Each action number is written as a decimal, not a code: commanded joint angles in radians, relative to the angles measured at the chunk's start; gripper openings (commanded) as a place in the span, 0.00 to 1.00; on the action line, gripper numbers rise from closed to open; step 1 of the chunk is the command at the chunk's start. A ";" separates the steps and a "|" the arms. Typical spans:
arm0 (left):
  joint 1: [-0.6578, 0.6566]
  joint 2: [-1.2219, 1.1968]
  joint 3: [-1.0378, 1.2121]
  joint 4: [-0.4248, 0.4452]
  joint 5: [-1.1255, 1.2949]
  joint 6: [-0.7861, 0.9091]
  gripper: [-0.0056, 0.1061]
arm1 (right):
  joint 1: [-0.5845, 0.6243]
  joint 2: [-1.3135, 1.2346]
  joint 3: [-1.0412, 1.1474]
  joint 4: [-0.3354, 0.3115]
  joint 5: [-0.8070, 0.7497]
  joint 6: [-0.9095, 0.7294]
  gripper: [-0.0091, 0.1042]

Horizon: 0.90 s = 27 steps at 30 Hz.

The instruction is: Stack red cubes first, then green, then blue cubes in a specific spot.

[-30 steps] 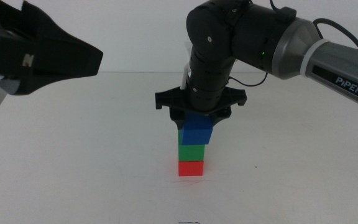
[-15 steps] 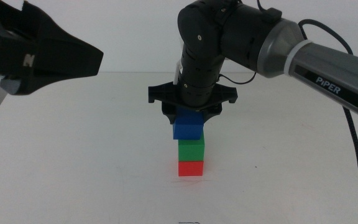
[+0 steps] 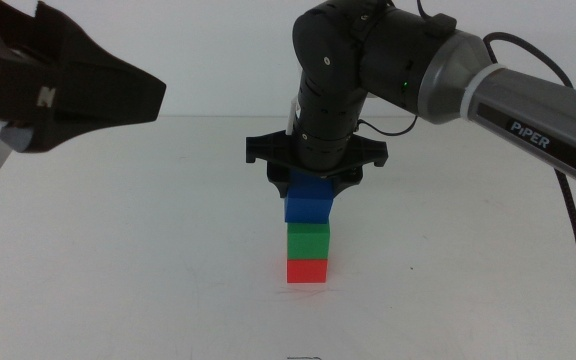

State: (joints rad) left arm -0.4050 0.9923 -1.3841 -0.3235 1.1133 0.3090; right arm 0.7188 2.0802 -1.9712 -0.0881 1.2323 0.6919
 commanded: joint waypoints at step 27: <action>0.000 -0.004 -0.022 -0.022 -0.062 -0.006 0.89 | -0.009 -0.110 0.005 0.001 0.070 -0.022 0.07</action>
State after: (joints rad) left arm -0.4050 0.9923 -1.3841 -0.3235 1.1133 0.3090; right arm 0.7184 2.0374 -1.9468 -0.0754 1.2394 0.6819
